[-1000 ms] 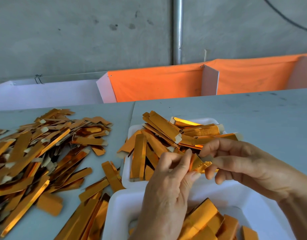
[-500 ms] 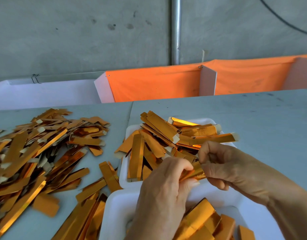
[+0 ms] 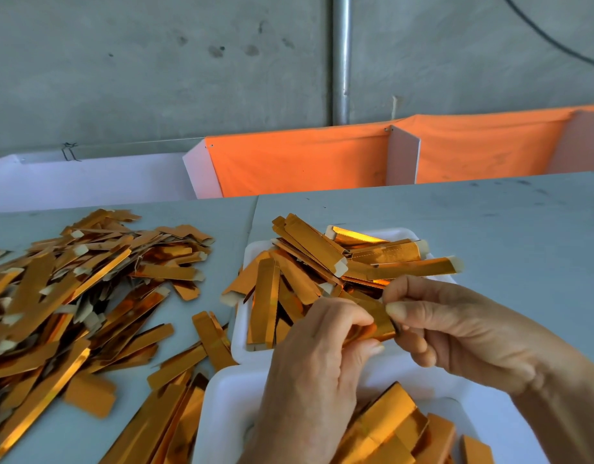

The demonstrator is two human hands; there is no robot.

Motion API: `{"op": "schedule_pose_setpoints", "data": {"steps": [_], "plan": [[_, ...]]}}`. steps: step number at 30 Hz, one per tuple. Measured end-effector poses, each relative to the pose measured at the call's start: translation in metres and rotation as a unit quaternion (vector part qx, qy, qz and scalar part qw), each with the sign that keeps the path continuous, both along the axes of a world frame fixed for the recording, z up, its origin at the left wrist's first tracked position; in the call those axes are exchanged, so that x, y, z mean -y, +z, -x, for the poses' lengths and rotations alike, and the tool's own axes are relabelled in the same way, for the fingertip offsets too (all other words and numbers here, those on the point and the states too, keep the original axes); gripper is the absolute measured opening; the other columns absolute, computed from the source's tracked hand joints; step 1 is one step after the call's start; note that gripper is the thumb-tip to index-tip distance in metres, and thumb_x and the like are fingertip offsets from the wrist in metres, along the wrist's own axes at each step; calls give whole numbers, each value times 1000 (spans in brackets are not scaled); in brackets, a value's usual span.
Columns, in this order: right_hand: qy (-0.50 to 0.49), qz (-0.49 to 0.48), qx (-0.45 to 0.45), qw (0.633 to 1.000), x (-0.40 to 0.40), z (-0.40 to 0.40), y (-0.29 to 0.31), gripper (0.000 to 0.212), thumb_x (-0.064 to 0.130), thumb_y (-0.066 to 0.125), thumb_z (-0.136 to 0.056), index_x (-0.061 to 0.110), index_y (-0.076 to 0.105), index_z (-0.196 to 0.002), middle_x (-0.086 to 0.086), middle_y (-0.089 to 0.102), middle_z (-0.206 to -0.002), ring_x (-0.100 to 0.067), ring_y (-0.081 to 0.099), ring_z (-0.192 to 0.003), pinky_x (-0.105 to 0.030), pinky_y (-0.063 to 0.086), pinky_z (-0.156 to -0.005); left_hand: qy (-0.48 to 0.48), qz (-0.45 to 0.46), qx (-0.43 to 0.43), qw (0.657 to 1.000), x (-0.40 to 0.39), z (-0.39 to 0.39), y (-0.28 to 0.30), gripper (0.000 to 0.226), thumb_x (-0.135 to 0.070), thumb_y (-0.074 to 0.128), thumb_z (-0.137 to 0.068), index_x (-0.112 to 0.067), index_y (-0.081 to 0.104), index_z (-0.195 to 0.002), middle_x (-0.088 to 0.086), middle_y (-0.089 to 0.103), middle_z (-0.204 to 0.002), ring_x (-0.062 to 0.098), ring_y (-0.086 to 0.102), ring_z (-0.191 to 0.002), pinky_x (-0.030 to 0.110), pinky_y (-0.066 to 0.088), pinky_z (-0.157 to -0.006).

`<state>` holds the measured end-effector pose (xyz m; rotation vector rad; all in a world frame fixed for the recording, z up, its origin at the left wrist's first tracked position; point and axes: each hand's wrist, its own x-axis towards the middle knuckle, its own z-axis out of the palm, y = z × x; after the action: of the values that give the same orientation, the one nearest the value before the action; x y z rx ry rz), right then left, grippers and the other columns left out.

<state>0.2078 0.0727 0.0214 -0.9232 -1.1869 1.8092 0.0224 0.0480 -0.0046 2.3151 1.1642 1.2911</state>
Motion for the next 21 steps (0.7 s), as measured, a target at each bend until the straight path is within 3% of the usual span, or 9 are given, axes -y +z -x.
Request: {"op": "schedule_pose_setpoints", "data": {"steps": [6, 12, 21], "plan": [[4, 3, -8, 1000, 0, 1, -1, 17, 11, 80, -62, 10, 67, -73, -10, 53, -55, -15, 50, -43, -20, 46, -41, -4, 2, 7, 1000, 0, 1, 0, 24, -25, 65, -86, -37, 48, -97, -20, 53, -104, -5, 50, -99, 14, 46, -79], [-20, -5, 29, 999, -1, 4, -1, 7, 4, 65, -67, 9, 62, -71, -11, 51, -52, -17, 48, -42, -21, 44, -39, -2, 8, -2, 1000, 0, 2, -2, 17, -27, 63, -86, -34, 52, -97, -20, 55, -103, -3, 51, -100, 17, 48, -79], [-25, -17, 38, 999, -2, 2, -3, 7, 4, 62, -68, 9, 61, -73, -12, 54, -53, -18, 50, -42, -21, 45, -40, -5, 30, -4, 1000, 0, 2, 0, 13, -31, 60, -85, -28, 57, -97, -19, 57, -100, -2, 50, -101, 15, 46, -82]]}}
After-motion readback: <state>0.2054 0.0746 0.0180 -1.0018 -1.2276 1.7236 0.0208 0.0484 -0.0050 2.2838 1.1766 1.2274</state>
